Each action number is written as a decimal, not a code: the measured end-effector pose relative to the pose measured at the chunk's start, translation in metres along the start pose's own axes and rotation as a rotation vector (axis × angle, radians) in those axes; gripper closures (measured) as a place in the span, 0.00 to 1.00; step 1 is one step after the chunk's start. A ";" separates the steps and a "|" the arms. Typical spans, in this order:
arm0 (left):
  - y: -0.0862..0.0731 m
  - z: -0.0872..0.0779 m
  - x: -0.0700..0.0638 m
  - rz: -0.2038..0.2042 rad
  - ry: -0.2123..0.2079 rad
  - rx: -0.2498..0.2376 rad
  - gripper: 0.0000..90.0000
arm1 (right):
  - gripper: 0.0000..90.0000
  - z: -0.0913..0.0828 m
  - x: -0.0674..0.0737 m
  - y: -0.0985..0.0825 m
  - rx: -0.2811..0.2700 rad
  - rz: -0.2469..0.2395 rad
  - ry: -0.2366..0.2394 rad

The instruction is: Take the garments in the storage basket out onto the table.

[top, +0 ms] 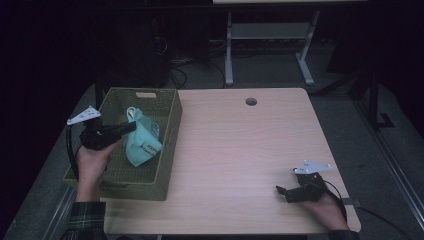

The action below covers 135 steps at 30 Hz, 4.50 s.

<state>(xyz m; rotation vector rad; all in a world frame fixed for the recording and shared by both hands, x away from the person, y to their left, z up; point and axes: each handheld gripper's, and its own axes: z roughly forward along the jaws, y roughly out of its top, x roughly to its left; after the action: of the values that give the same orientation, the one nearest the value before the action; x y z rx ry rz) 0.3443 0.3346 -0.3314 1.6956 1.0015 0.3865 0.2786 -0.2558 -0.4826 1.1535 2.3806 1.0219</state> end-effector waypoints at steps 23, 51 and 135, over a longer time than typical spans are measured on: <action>0.043 -0.011 -0.034 0.066 -0.111 -0.113 0.93 | 0.07 0.000 0.000 0.000 -0.001 0.006 -0.001; 0.076 0.015 -0.092 0.165 -0.251 -0.192 0.93 | 0.07 0.000 0.001 0.000 0.000 0.008 -0.002; -0.060 0.226 -0.198 0.401 -0.375 0.503 0.90 | 0.07 0.000 0.001 0.000 0.001 0.009 -0.001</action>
<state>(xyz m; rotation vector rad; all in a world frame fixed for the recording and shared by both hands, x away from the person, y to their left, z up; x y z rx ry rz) 0.3554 0.0431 -0.4255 2.3288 0.4968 0.0582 0.2784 -0.2551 -0.4825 1.1662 2.3777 1.0223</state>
